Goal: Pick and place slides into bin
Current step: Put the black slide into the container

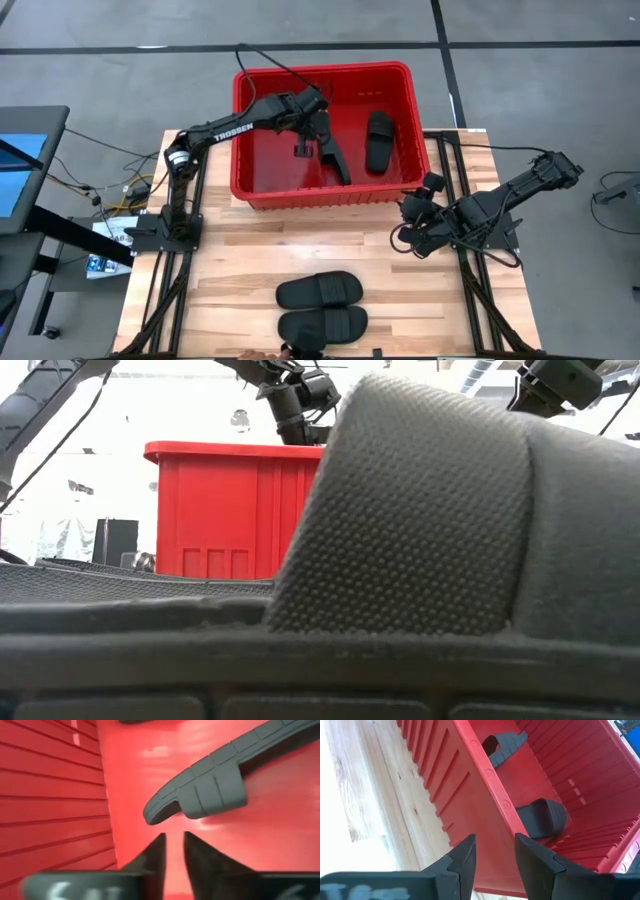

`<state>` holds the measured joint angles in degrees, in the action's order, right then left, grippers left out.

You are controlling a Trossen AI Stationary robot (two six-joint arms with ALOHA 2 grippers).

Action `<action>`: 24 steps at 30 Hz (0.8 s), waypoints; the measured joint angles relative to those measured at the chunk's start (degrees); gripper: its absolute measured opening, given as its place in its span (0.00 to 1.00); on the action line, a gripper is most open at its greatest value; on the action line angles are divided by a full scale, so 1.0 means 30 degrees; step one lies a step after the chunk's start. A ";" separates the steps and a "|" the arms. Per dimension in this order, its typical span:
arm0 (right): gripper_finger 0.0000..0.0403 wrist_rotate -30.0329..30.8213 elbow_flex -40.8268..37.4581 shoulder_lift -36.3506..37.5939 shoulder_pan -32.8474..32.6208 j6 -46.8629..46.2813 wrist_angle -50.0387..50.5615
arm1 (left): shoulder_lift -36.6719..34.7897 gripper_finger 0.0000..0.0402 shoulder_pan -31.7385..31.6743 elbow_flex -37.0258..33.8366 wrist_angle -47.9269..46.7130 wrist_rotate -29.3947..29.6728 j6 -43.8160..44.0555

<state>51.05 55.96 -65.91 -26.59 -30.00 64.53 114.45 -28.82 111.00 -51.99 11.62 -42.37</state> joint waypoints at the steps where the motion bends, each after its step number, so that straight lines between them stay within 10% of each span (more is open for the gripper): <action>1: 0.31 0.0000 -0.0004 0.0000 -0.0002 0.0000 -0.0015 | 0.0000 0.07 0.0000 0.0000 0.0000 -0.0111 -0.0034; 24: 0.31 -0.0001 -0.0001 0.0000 0.0000 0.0000 -0.0049 | 0.0469 0.00 -0.1452 0.4454 -0.1455 -0.1652 -0.1632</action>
<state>51.04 55.96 -65.91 -26.59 -30.00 64.38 115.86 -33.18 124.36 -56.35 6.66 -47.27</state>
